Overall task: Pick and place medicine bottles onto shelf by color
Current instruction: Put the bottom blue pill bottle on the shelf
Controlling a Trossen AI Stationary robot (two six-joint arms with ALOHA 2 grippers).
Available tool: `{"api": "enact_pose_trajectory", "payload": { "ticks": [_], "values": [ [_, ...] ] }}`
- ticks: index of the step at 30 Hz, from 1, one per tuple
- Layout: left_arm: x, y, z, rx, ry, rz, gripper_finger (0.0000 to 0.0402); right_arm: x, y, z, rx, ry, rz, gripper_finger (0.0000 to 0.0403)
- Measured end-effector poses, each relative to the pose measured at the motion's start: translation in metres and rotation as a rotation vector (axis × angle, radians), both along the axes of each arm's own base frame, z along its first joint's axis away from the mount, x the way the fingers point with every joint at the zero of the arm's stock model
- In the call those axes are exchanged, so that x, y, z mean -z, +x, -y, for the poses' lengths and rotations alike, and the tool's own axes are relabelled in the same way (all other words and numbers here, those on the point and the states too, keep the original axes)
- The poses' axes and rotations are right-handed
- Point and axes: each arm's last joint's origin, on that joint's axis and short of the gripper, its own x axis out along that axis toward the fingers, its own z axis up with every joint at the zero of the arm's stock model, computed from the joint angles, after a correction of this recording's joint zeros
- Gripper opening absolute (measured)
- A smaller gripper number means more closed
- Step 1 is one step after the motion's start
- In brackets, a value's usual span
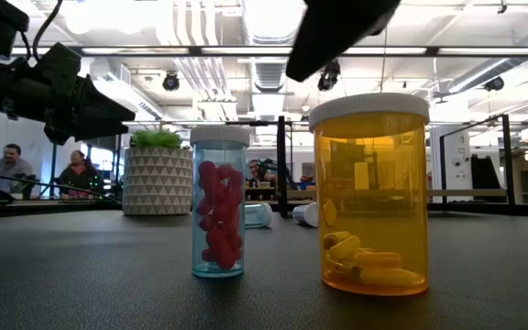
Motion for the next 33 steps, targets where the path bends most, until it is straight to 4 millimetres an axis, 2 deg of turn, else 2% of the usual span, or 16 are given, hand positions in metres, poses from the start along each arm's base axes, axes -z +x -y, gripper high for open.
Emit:
{"api": "enact_pose_trajectory", "payload": {
  "ticks": [6, 19, 23, 33],
  "values": [
    [0.0, 0.0, 0.0, 0.0, 0.0, 0.0, 0.027, 0.003, 0.01, 0.009, -0.037, -0.021, 0.047, 0.0358],
    [0.0, 0.0, 0.0, 0.0, 0.0, 0.0, 0.027, 0.025, 0.022, 0.028, -0.022, 0.027, 0.074, 0.0358],
    [0.0, 0.0, 0.0, 0.0, 0.0, 0.0, 0.027, 0.033, 0.022, 0.033, -0.017, 0.027, 0.064, 0.0347],
    [0.0, 0.0, 0.0, 0.0, 0.0, -0.001, 0.027, 0.039, 0.023, 0.037, -0.008, 0.026, 0.062, 0.031]
  ]
}}
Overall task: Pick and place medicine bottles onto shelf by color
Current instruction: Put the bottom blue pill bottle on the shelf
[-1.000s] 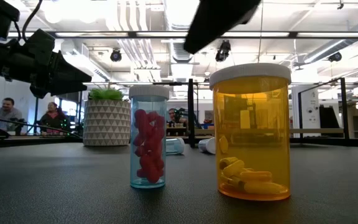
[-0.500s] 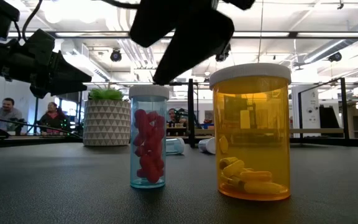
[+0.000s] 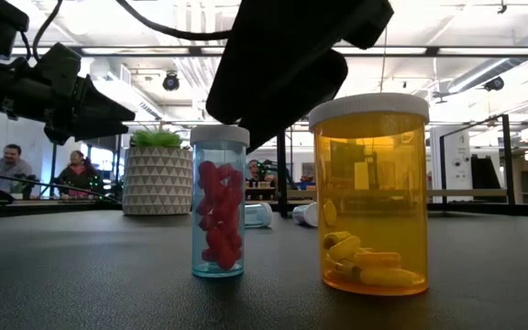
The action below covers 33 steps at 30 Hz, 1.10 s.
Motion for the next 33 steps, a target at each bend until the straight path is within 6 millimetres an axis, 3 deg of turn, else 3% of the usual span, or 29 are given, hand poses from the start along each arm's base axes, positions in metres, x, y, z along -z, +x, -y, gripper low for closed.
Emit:
{"api": "enact_pose_trajectory", "payload": {
  "ticks": [25, 33],
  "values": [
    [0.0001, 0.0, 0.0, 0.0, 0.0, 0.0, 0.027, 0.0066, 0.0014, 0.0019, -0.01, 0.024, 0.021, 0.012],
    [0.0, 0.0, 0.0, 0.0, 0.0, 0.0, 0.027, 0.0062, 0.0019, 0.0016, -0.011, 0.027, 0.027, 0.0096]
  ]
}}
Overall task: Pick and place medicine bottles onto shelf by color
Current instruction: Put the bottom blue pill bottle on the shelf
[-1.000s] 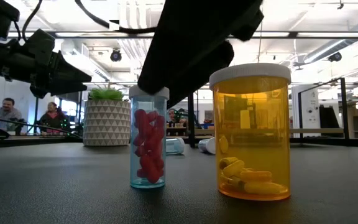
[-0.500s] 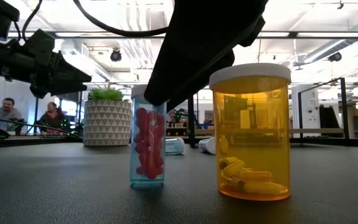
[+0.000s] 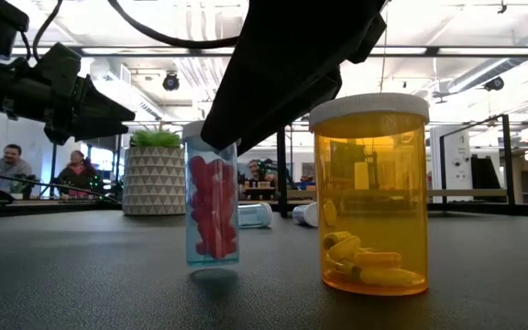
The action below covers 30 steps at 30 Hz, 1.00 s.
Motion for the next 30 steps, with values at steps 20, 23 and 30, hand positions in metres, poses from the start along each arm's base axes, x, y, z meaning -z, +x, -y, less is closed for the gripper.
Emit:
{"api": "enact_pose_trajectory", "payload": {
  "ticks": [20, 23, 30],
  "values": [
    [0.0, 0.0, 0.0, 0.0, 0.0, 0.0, 0.027, -0.043, -0.017, 0.022, 0.111, -0.092, 0.026, 0.0098],
    [0.0, 0.0, 0.0, 0.0, 0.0, 0.001, 0.027, -0.053, -0.026, 0.034, 0.134, -0.105, 0.022, 0.0098],
    [0.0, 0.0, 0.0, 0.0, 0.0, -0.001, 0.027, -0.055, -0.054, 0.083, 0.338, -0.076, 0.031, 0.0098]
  ]
}}
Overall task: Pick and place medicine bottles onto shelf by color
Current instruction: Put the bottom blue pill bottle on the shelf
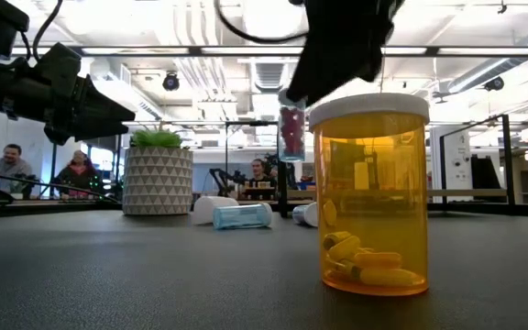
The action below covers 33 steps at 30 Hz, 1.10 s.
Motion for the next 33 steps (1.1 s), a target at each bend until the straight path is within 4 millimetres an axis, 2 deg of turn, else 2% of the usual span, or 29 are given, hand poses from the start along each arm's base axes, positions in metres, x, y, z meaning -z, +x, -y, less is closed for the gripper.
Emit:
{"api": "enact_pose_trajectory", "payload": {
  "ticks": [6, 10, 15, 24, 33],
  "values": [
    [0.0, 0.0, 0.0, 0.0, 0.0, 0.0, 0.027, 0.003, -0.039, 0.031, 0.241, -0.076, 0.088, 0.0098],
    [0.0, 0.0, 0.0, 0.0, 0.0, 0.001, 0.027, 0.013, -0.067, 0.049, 0.39, -0.169, 0.131, 0.0098],
    [0.0, 0.0, 0.0, 0.0, 0.0, 0.0, 0.027, 0.021, -0.089, 0.073, 0.544, -0.197, 0.173, 0.0098],
    [0.0, 0.0, 0.0, 0.0, 0.0, 0.0, 0.027, 0.015, -0.097, 0.126, 0.762, -0.178, 0.202, 0.0098],
    [0.0, 0.0, 0.0, 0.0, 0.0, 0.0, 0.027, 0.01, -0.077, 0.185, 0.826, -0.177, 0.091, 0.0108]
  ]
}}
